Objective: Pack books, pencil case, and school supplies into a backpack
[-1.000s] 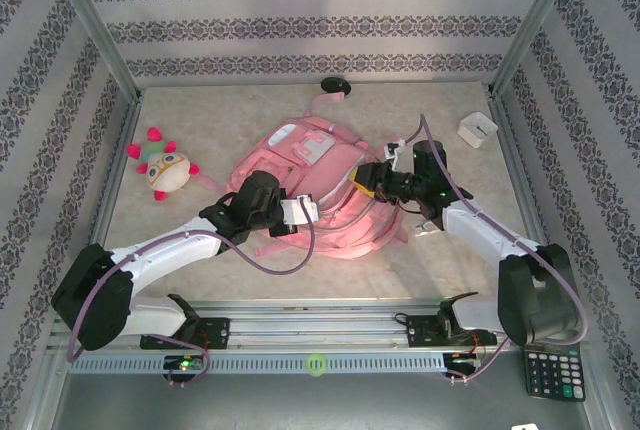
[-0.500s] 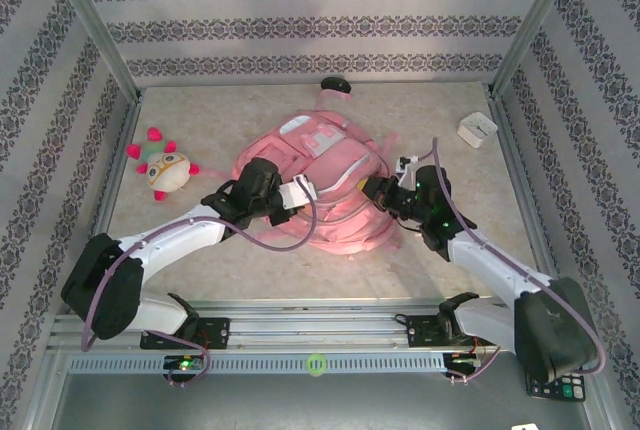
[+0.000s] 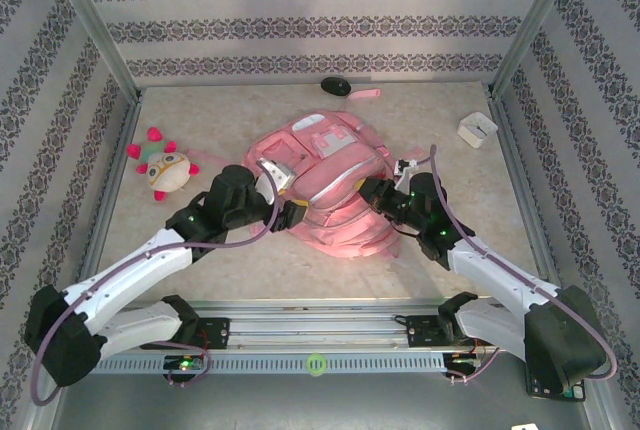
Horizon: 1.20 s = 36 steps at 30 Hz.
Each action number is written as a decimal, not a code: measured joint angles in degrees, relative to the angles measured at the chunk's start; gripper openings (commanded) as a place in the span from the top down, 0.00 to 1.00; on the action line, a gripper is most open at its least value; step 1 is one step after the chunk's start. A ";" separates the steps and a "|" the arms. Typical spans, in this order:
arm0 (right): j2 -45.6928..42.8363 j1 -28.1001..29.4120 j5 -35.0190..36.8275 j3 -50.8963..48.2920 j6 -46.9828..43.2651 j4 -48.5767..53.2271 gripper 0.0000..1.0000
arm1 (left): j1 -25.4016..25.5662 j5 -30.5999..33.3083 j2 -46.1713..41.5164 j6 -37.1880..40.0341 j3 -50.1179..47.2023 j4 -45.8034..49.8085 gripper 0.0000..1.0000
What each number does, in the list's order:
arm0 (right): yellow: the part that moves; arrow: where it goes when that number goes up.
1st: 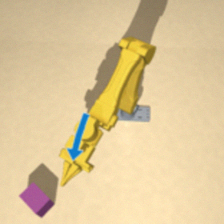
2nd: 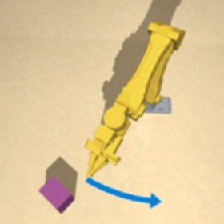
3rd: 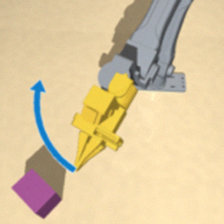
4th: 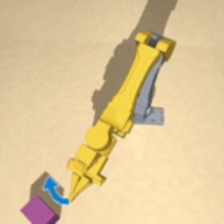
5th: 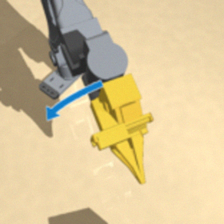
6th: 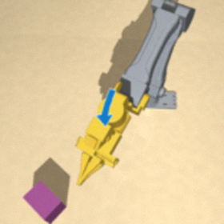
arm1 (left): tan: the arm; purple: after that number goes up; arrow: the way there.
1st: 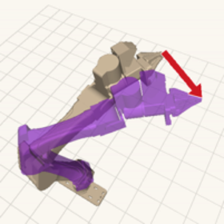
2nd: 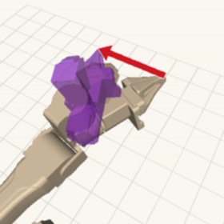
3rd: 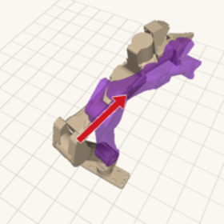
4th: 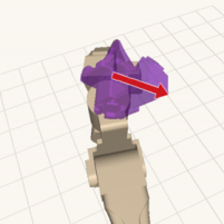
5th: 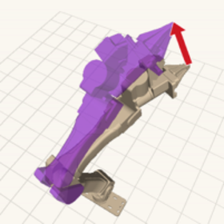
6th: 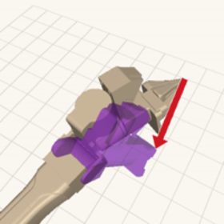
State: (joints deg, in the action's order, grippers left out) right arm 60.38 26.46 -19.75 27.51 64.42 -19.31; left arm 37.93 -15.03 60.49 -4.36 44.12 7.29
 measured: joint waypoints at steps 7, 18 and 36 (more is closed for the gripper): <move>0.11 0.70 1.07 0.00 -0.02 -0.33 1.00 | 9.84 7.78 6.25 -12.85 -0.50 0.13 0.36; 0.11 0.81 1.09 0.00 -0.02 -0.31 1.00 | 14.12 15.54 17.07 -20.57 1.66 -1.86 0.48; 1.86 2.21 2.43 0.20 1.25 -1.07 0.58 | 14.84 13.92 22.40 -23.12 0.57 -11.61 1.00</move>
State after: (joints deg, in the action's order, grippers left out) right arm 62.24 28.67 -17.32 27.70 65.67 -20.38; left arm 52.77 -1.10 82.89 -27.49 44.69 -4.32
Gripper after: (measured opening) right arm 0.383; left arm 0.041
